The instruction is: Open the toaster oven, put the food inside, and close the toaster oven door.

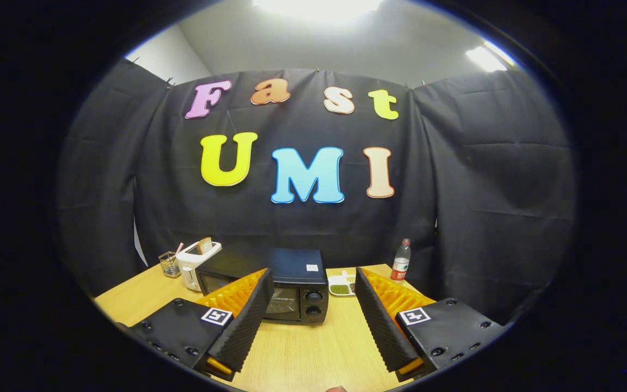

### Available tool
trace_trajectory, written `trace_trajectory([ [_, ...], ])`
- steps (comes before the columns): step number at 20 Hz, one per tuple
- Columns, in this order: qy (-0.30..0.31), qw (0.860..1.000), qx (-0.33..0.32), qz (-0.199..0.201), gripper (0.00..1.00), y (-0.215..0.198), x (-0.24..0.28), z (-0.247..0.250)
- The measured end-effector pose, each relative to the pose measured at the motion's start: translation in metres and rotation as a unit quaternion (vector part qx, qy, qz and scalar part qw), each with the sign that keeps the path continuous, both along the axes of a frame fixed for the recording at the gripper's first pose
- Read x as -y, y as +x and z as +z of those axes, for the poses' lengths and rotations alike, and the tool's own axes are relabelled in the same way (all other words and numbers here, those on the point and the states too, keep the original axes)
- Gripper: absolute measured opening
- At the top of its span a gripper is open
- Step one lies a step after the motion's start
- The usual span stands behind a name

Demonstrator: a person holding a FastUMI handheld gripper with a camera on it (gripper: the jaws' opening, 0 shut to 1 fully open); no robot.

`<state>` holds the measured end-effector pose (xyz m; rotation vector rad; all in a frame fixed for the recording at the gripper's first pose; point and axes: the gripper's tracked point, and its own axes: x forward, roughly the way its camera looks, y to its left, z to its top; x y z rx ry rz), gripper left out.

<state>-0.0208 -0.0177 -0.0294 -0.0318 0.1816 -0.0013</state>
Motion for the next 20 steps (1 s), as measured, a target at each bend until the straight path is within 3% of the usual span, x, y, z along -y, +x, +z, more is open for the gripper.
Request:
trace_trajectory([
  [20,0.033,0.999,0.006,-0.007,0.96,0.001,0.009,-0.004],
])
